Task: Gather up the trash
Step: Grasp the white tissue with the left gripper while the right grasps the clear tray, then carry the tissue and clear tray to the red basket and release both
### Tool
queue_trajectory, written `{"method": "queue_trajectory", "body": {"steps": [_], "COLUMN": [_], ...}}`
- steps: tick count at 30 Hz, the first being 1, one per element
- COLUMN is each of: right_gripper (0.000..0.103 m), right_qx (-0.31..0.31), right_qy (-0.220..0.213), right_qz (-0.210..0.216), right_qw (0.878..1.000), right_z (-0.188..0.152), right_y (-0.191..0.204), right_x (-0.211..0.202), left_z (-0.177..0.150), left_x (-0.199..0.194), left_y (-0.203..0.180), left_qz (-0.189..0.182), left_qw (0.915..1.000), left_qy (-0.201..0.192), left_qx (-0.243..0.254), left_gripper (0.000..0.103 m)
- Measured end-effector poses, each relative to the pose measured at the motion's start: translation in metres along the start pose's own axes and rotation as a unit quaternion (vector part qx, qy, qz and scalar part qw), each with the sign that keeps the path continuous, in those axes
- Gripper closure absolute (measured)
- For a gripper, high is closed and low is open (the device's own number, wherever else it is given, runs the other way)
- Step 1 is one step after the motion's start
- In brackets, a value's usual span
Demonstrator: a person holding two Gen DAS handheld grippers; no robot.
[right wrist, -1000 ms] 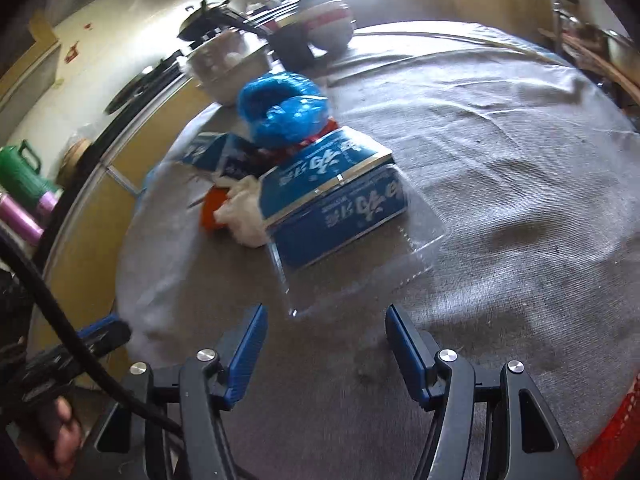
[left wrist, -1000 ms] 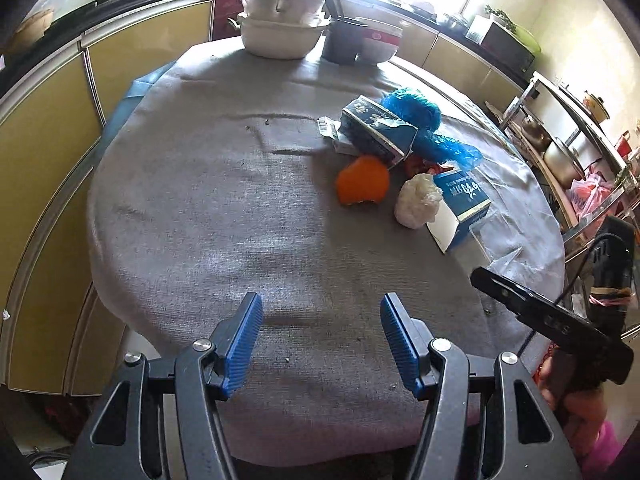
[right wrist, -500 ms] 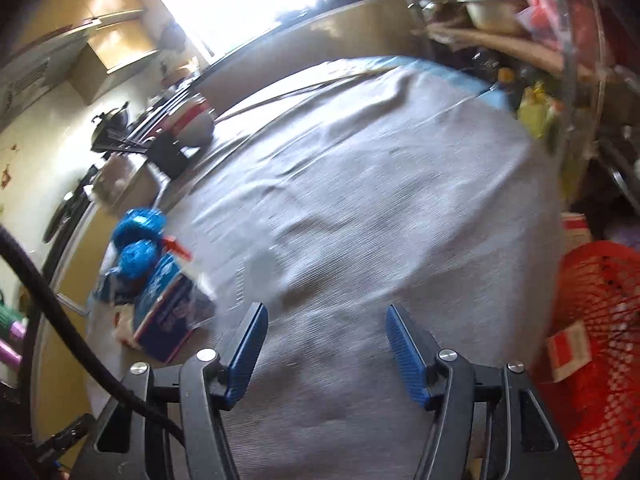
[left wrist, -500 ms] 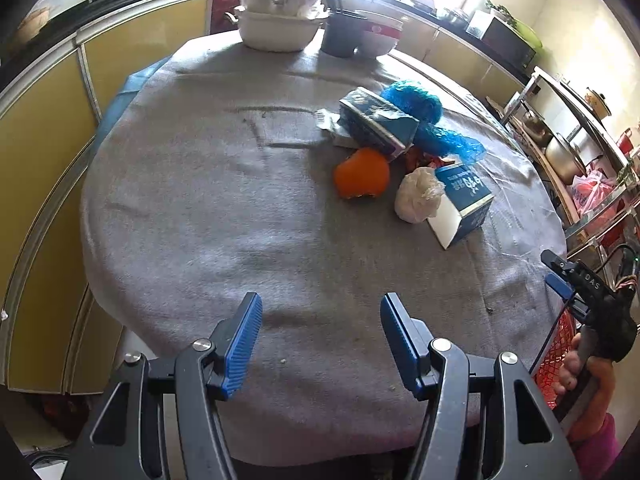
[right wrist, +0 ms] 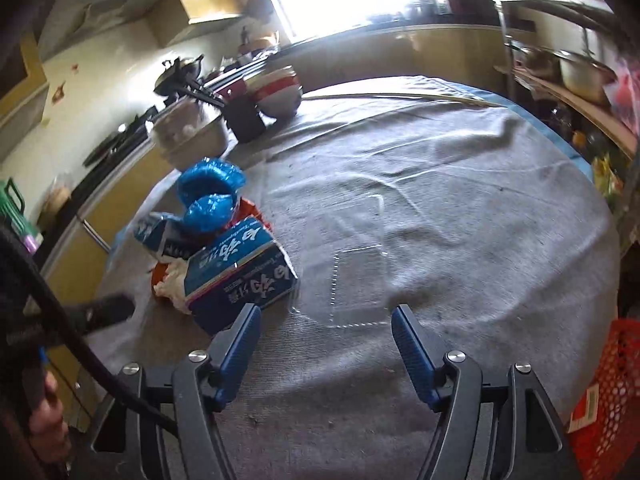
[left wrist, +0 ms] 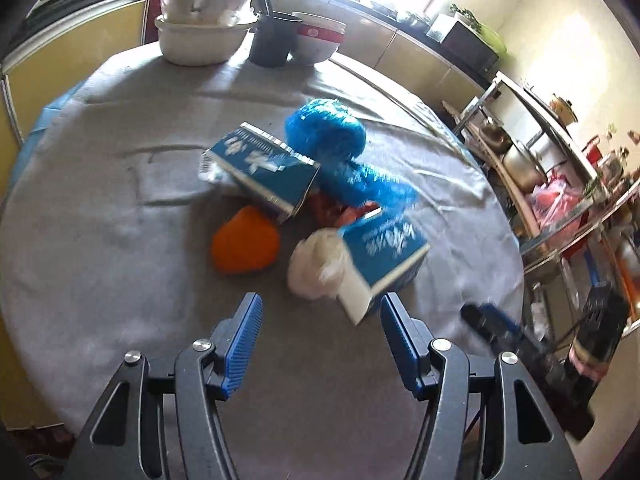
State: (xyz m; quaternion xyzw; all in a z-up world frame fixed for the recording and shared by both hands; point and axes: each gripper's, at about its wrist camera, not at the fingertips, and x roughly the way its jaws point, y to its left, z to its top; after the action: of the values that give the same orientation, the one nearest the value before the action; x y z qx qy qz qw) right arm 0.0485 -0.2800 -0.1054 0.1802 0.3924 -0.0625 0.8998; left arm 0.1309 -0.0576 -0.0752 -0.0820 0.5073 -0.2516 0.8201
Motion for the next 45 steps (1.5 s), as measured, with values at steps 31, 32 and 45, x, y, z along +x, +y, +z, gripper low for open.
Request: {"method": "queue_trajectory", "body": {"steps": [31,32,45], "right_gripper": [0.045,0.045,0.045], "right_qx": [-0.017,-0.019,-0.044], "right_qy": [-0.031,-0.033,-0.065], "right_qz": [0.003,0.005,0.036], "right_qw": [0.999,0.999,0.996], "right_z": [-0.003,-0.004,-0.020], "right_y": [0.000,0.000,0.008], "right_x": [-0.009,-0.012,-0.055], "left_z": [-0.024,-0.027,-0.038], "left_x": [-0.015,-0.020,-0.052], "left_y": [0.025,0.024,-0.038], "left_qz": [0.008,0.009,0.093], "left_qw": [0.9993,0.9994,0.9921], "left_qy": [-0.001,-0.005,-0.046], "left_qx": [-0.036,-0.035,0.070], "left_gripper": [0.085,0.085,0.085]}}
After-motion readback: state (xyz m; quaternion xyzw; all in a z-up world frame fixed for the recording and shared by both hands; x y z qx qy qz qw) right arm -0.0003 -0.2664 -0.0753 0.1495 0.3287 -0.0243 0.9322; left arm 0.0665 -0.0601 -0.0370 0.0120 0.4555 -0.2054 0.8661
